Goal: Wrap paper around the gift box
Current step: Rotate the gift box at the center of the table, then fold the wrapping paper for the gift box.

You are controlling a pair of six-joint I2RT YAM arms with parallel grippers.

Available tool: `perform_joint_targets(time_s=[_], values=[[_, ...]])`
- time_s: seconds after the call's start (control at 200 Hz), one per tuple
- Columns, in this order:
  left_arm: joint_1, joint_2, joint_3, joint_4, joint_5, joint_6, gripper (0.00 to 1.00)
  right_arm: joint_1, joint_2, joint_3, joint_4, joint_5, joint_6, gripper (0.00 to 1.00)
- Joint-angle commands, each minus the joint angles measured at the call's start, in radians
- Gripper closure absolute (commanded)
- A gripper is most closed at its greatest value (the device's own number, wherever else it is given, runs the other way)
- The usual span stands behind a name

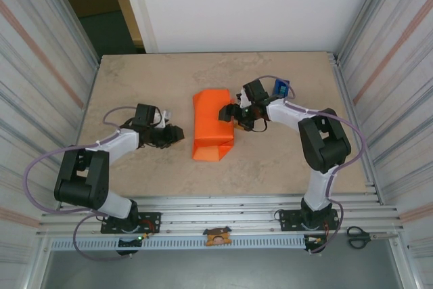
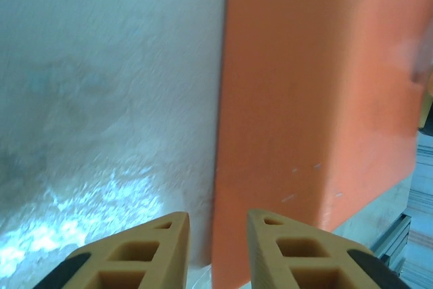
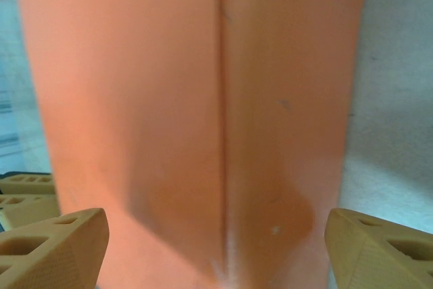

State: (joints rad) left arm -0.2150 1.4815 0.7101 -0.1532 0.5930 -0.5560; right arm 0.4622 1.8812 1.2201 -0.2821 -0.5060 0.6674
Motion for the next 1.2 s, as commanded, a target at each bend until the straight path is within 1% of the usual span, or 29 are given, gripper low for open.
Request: perform_joint_targets(time_s=[0.0, 0.095, 0.175, 0.316, 0.446, 0.506, 0.571, 0.747, 0.877, 1.197], values=[[0.005, 0.011, -0.019, 0.04, 0.041, -0.017, 0.72, 0.008, 0.031, 0.025, -0.074, 0.027, -0.034, 0.18], [0.004, 0.032, -0.026, 0.06, 0.068, -0.032, 0.75, 0.009, 0.026, 0.009, -0.085, 0.058, -0.03, 0.18], [-0.004, 0.046, -0.026, 0.059, 0.089, -0.038, 0.78, 0.005, 0.026, -0.006, -0.073, 0.046, -0.02, 0.18], [-0.011, 0.047, -0.054, 0.056, 0.054, -0.066, 0.8, 0.008, 0.036, -0.011, -0.06, 0.045, -0.008, 0.19], [-0.035, 0.05, -0.078, 0.063, 0.05, -0.107, 0.82, 0.01, 0.033, -0.011, -0.06, 0.059, 0.005, 0.19], [-0.051, 0.043, -0.099, 0.074, 0.032, -0.137, 0.82, 0.008, 0.03, -0.017, -0.053, 0.059, 0.018, 0.19], [-0.07, 0.046, -0.117, 0.111, 0.043, -0.162, 0.82, 0.007, 0.032, -0.018, -0.052, 0.058, 0.025, 0.19], [-0.12, 0.058, -0.129, 0.15, 0.03, -0.193, 0.82, 0.007, 0.025, -0.034, -0.042, 0.062, 0.03, 0.19], [-0.131, 0.064, -0.138, 0.186, 0.034, -0.218, 0.82, 0.01, 0.018, -0.034, -0.048, 0.065, 0.027, 0.19], [-0.161, 0.053, -0.156, 0.294, -0.002, -0.312, 0.81, 0.015, 0.005, -0.065, -0.012, 0.075, 0.053, 0.19]])
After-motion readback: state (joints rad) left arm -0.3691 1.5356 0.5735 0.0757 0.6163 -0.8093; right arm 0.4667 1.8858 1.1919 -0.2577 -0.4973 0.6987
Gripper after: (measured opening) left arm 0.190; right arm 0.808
